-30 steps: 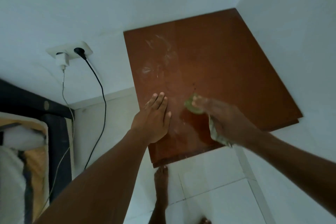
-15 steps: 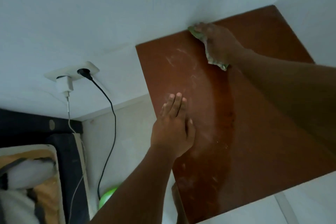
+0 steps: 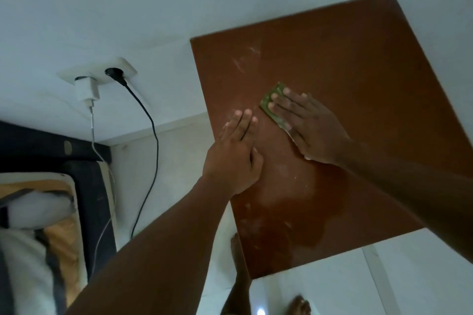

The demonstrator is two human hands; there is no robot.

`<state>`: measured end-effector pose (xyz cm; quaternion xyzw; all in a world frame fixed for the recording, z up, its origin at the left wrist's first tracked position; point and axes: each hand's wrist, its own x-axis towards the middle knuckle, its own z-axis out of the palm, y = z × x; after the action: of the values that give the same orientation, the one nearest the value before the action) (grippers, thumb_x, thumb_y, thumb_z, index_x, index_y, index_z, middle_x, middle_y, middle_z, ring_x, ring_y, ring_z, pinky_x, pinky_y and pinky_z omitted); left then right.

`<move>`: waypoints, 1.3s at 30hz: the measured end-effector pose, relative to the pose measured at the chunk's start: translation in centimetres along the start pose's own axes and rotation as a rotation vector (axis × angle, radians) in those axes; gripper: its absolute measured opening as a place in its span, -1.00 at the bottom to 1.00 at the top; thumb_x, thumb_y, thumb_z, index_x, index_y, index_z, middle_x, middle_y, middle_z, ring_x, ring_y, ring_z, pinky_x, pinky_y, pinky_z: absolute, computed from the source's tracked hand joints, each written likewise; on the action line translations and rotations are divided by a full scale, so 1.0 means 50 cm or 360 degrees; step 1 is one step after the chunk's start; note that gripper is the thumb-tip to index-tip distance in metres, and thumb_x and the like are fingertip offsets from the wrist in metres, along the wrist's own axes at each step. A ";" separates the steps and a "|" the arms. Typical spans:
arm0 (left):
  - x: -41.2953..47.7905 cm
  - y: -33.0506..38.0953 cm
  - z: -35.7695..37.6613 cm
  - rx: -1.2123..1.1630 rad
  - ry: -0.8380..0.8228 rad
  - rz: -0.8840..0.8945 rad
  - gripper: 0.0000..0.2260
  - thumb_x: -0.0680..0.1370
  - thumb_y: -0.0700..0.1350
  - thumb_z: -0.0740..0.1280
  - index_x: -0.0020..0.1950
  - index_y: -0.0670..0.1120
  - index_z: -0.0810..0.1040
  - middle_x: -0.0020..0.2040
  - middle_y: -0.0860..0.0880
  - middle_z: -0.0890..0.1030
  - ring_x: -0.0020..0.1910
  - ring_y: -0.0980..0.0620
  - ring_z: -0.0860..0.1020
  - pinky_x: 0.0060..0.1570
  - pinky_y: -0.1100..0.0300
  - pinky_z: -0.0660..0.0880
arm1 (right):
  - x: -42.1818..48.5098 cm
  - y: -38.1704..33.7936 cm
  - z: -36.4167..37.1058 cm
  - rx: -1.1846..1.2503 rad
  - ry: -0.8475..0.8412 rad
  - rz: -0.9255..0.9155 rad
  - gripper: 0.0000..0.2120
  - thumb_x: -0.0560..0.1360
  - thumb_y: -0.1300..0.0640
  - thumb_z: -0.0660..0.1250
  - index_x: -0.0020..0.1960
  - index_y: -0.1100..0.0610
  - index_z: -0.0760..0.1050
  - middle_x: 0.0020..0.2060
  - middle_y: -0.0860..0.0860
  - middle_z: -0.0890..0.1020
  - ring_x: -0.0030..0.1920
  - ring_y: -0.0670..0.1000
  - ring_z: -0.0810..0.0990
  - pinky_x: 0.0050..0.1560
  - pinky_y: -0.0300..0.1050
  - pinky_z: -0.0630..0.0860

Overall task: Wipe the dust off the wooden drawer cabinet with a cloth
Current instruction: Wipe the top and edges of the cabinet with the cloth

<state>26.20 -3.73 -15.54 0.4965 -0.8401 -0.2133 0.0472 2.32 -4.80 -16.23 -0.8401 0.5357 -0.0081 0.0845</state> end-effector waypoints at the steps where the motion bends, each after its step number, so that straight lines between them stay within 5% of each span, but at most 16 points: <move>1: 0.002 0.002 -0.002 -0.0007 -0.0010 -0.0010 -0.38 0.56 0.04 -0.02 0.61 -0.14 0.24 0.63 -0.10 0.21 0.63 -0.08 0.07 0.56 -0.06 0.18 | -0.034 -0.017 0.006 0.0008 -0.0004 -0.0020 -0.50 0.69 0.06 0.01 0.62 0.03 0.10 0.62 -0.03 0.12 0.63 0.01 -0.02 0.57 0.11 0.12; 5: 0.002 0.011 -0.009 -0.0006 -0.0094 -0.0058 -0.35 0.54 0.03 -0.04 0.64 -0.13 0.14 0.66 -0.09 0.10 0.65 -0.07 -0.02 0.60 0.00 0.01 | -0.175 -0.088 0.031 0.0085 0.0031 -0.0083 -0.45 0.61 0.16 0.16 0.59 0.02 0.20 0.59 -0.05 0.18 0.62 0.00 0.06 0.53 0.11 0.21; 13: -0.052 0.054 -0.025 0.0107 -0.0237 -0.0179 -0.44 0.67 0.01 0.01 0.64 -0.17 0.06 0.67 -0.14 0.01 0.65 -0.08 -0.04 0.60 0.01 -0.03 | -0.410 -0.198 0.060 0.0405 0.0156 -0.0172 -0.41 0.48 0.33 0.11 0.47 0.00 0.34 0.46 -0.07 0.43 0.51 -0.01 0.31 0.33 0.06 0.44; 18: -0.185 0.070 -0.004 0.0152 -0.0312 -0.0139 -0.43 0.68 0.07 -0.05 0.66 -0.11 -0.01 0.68 -0.09 -0.04 0.65 -0.04 -0.08 0.61 -0.01 0.01 | -0.509 -0.231 0.042 0.0457 -0.0039 -0.0404 -0.28 0.21 0.48 0.51 0.30 0.03 0.56 0.27 -0.07 0.61 0.35 -0.08 0.42 0.17 -0.05 0.62; 20: -0.206 0.063 -0.005 0.0148 -0.0334 -0.0136 -0.41 0.65 0.10 -0.11 0.66 -0.10 -0.01 0.68 -0.07 -0.05 0.65 -0.04 -0.08 0.60 -0.03 0.05 | -0.502 -0.229 0.005 0.0498 -0.0033 -0.0447 -0.35 0.22 0.47 0.48 0.25 0.06 0.59 0.19 -0.03 0.65 0.25 -0.10 0.46 0.18 -0.10 0.61; 24: -0.189 0.027 -0.022 0.0186 -0.0301 -0.0082 -0.37 0.62 0.11 -0.14 0.66 -0.12 0.02 0.67 -0.09 -0.01 0.65 -0.04 -0.05 0.61 0.03 0.01 | -0.335 -0.184 -0.070 0.0684 0.0228 -0.0148 -0.44 0.42 0.45 0.22 0.36 0.10 0.47 0.27 0.02 0.58 0.26 -0.03 0.48 0.23 -0.11 0.53; 29: -0.097 -0.021 -0.055 0.0134 -0.0257 -0.0049 -0.46 0.70 0.02 0.00 0.66 -0.12 0.01 0.68 -0.07 -0.04 0.65 -0.02 -0.08 0.58 0.12 -0.09 | -0.014 -0.104 -0.112 0.0623 0.0475 0.0087 -0.54 0.48 0.41 0.13 0.32 0.26 0.54 0.26 0.21 0.58 0.10 0.15 0.59 0.06 0.04 0.55; 33: -0.012 -0.071 -0.072 0.0097 -0.0274 0.0027 -0.44 0.67 0.05 -0.07 0.66 -0.08 -0.02 0.68 -0.04 -0.03 0.64 0.01 -0.08 0.60 0.11 -0.07 | 0.206 -0.002 -0.105 0.0474 0.0469 0.0218 -0.45 0.34 0.48 0.36 0.31 0.22 0.56 0.25 0.23 0.59 0.18 0.29 0.59 0.19 0.10 0.51; 36: 0.016 -0.092 -0.070 0.0040 -0.0227 0.0051 -0.41 0.61 0.06 -0.10 0.65 -0.06 0.08 0.67 -0.02 0.03 0.64 0.04 -0.05 0.60 0.09 -0.01 | 0.307 0.057 -0.122 0.0397 0.0344 0.0276 -0.37 0.32 0.49 0.33 0.37 0.16 0.52 0.31 0.19 0.56 0.20 0.26 0.58 0.20 -0.02 0.51; 39: 0.007 -0.094 -0.057 -0.0009 -0.0148 0.0047 -0.42 0.62 0.06 -0.08 0.64 -0.05 0.11 0.66 -0.01 0.06 0.64 0.05 -0.05 0.60 0.06 0.03 | 0.336 0.085 -0.097 0.0194 0.0207 0.0221 -0.45 0.47 0.37 0.27 0.45 0.19 0.42 0.42 0.20 0.46 0.38 0.24 0.45 0.42 0.04 0.37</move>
<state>30.66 -6.87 -14.90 0.4735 -0.8479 -0.2379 0.0127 5.16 -22.34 -13.39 -0.7921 0.5954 -0.0891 0.1009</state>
